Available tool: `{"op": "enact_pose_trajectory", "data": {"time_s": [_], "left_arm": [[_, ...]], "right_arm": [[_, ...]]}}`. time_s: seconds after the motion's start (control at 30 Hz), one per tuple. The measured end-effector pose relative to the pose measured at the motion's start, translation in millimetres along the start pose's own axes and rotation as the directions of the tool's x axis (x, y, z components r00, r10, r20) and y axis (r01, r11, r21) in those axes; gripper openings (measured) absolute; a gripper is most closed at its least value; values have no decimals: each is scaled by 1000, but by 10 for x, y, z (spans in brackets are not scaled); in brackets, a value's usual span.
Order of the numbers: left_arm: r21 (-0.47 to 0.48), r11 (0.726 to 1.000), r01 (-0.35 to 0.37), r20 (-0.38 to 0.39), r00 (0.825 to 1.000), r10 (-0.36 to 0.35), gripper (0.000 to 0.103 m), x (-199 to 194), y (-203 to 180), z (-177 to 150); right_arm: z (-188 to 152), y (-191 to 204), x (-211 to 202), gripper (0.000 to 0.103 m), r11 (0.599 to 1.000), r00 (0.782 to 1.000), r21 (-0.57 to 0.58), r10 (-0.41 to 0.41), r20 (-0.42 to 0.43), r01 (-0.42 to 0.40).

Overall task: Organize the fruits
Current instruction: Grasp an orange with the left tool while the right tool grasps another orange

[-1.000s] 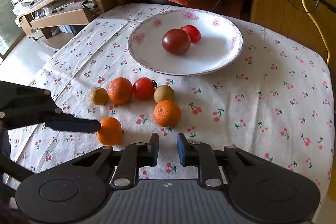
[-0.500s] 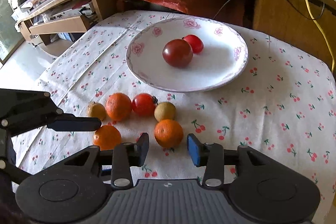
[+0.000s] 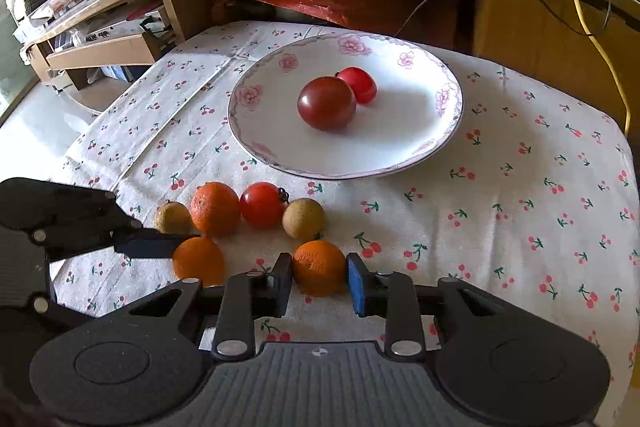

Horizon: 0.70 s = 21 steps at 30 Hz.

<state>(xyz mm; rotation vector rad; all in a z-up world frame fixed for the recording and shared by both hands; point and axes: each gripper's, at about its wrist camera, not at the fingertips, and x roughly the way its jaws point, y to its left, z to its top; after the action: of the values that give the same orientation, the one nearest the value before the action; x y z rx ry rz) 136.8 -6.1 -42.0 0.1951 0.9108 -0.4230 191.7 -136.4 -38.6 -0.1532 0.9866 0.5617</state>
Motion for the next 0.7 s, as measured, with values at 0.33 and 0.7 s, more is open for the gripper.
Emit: {"op": "enact_pose_trajectory", "data": {"time_s": [0.33,0.7], "left_arm": [[-15,1000,-2,2,1000,2,44,20,33,14],[-28,1000,-4,1,1000,4,47,13,34,10]], "right_arm": [[-60,4,-53,25,999,1000,-39,-2,-12,2],[-64,7,-55,26,999,1000,-47,1,-11,-1]]}}
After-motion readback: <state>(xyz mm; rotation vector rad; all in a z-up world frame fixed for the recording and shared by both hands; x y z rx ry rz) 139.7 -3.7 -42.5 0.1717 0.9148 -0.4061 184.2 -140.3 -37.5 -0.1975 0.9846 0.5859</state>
